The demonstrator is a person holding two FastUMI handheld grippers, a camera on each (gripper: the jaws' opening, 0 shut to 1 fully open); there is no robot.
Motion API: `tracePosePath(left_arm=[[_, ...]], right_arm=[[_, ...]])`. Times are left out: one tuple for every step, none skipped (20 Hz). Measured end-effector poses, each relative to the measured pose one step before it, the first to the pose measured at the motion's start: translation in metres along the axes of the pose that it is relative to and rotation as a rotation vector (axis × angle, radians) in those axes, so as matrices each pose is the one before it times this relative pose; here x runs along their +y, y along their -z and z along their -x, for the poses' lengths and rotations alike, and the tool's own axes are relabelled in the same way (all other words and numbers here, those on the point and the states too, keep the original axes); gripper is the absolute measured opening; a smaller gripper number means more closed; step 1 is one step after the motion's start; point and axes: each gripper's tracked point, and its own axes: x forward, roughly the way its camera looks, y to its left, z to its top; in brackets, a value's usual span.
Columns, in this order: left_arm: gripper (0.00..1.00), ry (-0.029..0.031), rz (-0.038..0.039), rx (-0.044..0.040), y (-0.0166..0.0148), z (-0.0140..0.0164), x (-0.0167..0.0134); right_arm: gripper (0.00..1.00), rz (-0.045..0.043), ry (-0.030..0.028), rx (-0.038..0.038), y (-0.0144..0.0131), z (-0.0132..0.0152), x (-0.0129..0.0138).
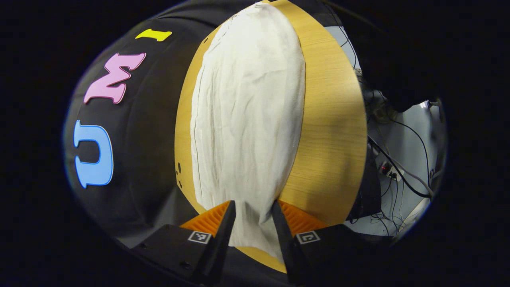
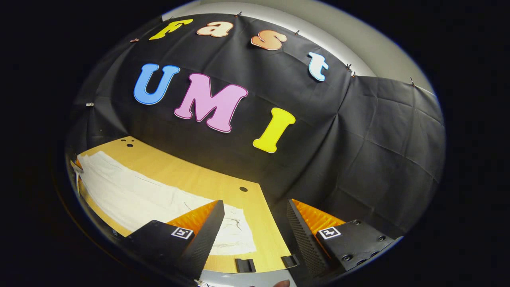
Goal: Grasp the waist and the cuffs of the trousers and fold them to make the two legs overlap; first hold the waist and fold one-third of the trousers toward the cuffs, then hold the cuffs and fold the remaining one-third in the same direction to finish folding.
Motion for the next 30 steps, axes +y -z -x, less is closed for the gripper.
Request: tracePosePath(left_arm=[[0.58,0.01846,-0.00471,0.02046,0.00338,-0.00620,-0.00101],[0.29,0.01044,-0.00052,0.01591,0.00002,-0.00555,-0.00191],[0.19,0.00550,0.00114,0.00439,0.00028,0.00281,-0.00041],[0.10,0.00862,0.01084,0.00319,-0.00174,-0.00157,-0.00071],[0.08,0.01231,0.02163,0.00602,0.00059,-0.00014,0.00076],[0.08,0.01530,0.01911,0.00379,-0.00072,-0.00084,-0.00033],[0.07,0.01465,0.00808,0.00381,0.00018,0.00003,0.00024],[0.08,0.01312,0.00060,0.00335,-0.00122,0.00038,-0.00033],[0.07,0.01067,0.00141,0.00595,-0.00046,0.00079,-0.00042],[0.07,0.00925,0.00237,0.00452,-0.00051,-0.00063,0.00000],[0.07,0.00723,0.00356,0.00376,0.00200,0.00029,-0.00043],[0.07,0.00538,0.00519,0.00369,-0.00045,-0.00016,0.00025],[0.07,0.00391,0.00353,0.00286,0.00050,0.00020,0.00019],[0.07,0.00380,0.00173,0.00158,-0.00018,-0.00031,-0.00011],[0.07,0.00372,0.00216,-0.00038,-0.00036,-0.00062,0.00012],[0.07,0.00443,0.00115,-0.00052,0.00010,0.00052,0.00013],[0.07,0.00510,-0.00167,-0.00044,0.00027,-0.00003,-0.00005],[0.07,0.00618,-0.00360,0.00159,-0.00061,0.00017,-0.00018],[0.07,0.00606,-0.00342,0.00295,0.00111,0.00003,0.00052],[0.07,0.00556,-0.00040,0.00508,-0.00102,-0.00058,0.00005],[0.08,0.00430,0.00190,0.00558,0.00038,0.00114,0.00001],[0.07,0.00251,0.00138,0.00613,-0.00110,0.00015,-0.00030],[0.08,-0.00015,-0.00010,0.00584,0.00115,0.00039,0.00031],[0.08,-0.00239,-0.00149,0.00604,-0.00109,-0.00038,-0.00014],[0.07,-0.00318,-0.00344,0.00553,0.00047,-0.00030,0.00048],[0.07,-0.00282,-0.00305,0.00530,-0.00059,-0.00019,0.00069],[0.07,-0.00220,-0.00112,0.00385,0.00080,-0.00072,0.00003],[0.07,-0.00082,0.00206,0.00221,-0.00056,-0.00123,-0.00051],[0.07,-0.00051,0.00335,0.00149,0.00009,-0.00014,0.00052],[0.07,0.00127,0.00153,0.00165,-0.00107,0.00020,0.00042]], right_arm=[[0.98,0.02032,-0.00367,0.00759,0.00566,-0.00312,-0.00124],[0.97,0.02970,-0.00682,0.01168,0.00902,-0.00281,-0.00010],[0.97,0.03824,-0.00999,0.01257,0.00885,-0.00533,-0.00069],[0.97,0.04558,-0.01218,0.01232,0.00986,-0.00500,0.00088],[0.97,0.05109,-0.01553,0.01266,0.01004,-0.00789,0.00031],[0.97,0.05214,-0.01799,0.01601,0.01386,-0.00863,0.00214],[0.97,0.04997,-0.02373,0.01905,0.01542,-0.00820,0.00190],[0.96,0.04849,-0.02798,0.01974,0.01426,-0.01029,0.00318],[0.96,0.04673,-0.02994,0.01785,0.01477,-0.01174,0.00569],[0.95,0.04571,-0.02970,0.01330,0.01314,-0.00771,0.00943],[0.96,0.04609,-0.03148,0.01023,0.00977,-0.00912,0.00725],[0.95,0.04365,-0.03104,0.00757,0.01019,-0.00978,0.00770],[0.95,0.04361,-0.03453,0.00474,0.00777,-0.01042,0.00854],[0.95,0.04615,-0.03338,0.00355,0.00851,-0.00763,0.00977],[0.95,0.04971,-0.03676,0.00096,0.00579,-0.00892,0.00860],[0.95,0.05537,-0.04091,-0.00412,0.00461,-0.00824,0.01081],[0.95,0.04684,-0.03361,-0.00529,0.00214,-0.00653,0.00815],[0.95,0.05355,-0.03304,-0.00741,0.00302,-0.00725,0.00912],[0.95,0.04897,-0.03442,-0.00555,0.00253,-0.00721,0.00829],[0.95,0.04067,-0.03528,0.00025,0.00524,-0.00519,0.01053],[0.95,0.03243,-0.03707,0.00110,0.00469,-0.00591,0.00980],[0.94,0.02504,-0.03005,0.00211,0.00422,-0.00502,0.00875],[0.94,0.02059,-0.02546,0.00049,0.00270,-0.00514,0.00716],[0.94,0.01960,-0.02306,0.00106,0.00133,-0.00475,0.00872],[0.94,0.02224,-0.01873,0.00065,0.00196,-0.00471,0.00553],[0.94,0.02499,-0.00583,-0.00308,0.00005,-0.00382,0.00383],[0.94,0.02690,0.00791,-0.00678,-0.00301,-0.00484,-0.00353],[0.89,0.01428,0.00980,-0.00592,-0.00056,-0.00350,-0.00153],[0.88,0.00209,0.00098,0.00086,-0.00012,-0.00448,-0.00202],[0.88,-0.00126,0.00182,-0.00139,-0.00015,-0.00529,-0.00101]])
